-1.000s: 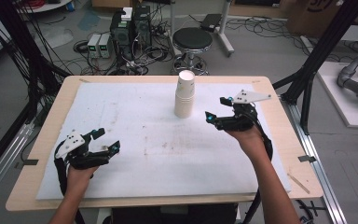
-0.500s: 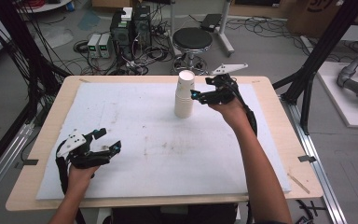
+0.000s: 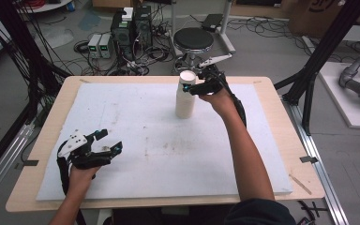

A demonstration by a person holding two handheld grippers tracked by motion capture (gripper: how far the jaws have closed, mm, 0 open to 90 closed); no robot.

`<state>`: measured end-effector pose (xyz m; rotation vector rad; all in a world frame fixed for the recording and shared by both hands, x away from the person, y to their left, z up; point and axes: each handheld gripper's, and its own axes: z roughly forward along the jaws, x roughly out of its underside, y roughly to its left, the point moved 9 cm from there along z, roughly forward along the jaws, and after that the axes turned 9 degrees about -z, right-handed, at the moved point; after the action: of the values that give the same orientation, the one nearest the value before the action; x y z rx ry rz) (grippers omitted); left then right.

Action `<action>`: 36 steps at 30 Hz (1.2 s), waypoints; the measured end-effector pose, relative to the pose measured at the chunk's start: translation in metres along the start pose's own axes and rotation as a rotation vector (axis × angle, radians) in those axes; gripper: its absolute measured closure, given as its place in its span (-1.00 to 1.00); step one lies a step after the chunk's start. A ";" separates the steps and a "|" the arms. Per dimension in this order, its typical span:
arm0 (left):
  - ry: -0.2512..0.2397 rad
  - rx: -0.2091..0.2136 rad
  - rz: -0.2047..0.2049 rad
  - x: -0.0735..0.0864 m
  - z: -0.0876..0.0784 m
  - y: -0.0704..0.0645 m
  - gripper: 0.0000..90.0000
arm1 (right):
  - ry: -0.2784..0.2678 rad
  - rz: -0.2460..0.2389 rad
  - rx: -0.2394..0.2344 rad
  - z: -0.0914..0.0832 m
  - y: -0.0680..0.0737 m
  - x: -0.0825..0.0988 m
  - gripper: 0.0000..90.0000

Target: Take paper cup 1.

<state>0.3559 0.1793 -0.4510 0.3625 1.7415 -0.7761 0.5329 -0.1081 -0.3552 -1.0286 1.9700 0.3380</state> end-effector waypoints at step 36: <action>0.006 0.016 0.000 0.001 0.002 -0.002 -0.65 | -0.021 -0.026 0.050 -0.012 -0.011 -0.054 -0.22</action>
<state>0.3560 0.1765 -0.4515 0.3753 1.7416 -0.7901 0.5499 -0.0933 -0.3037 -1.0146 1.9355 0.2830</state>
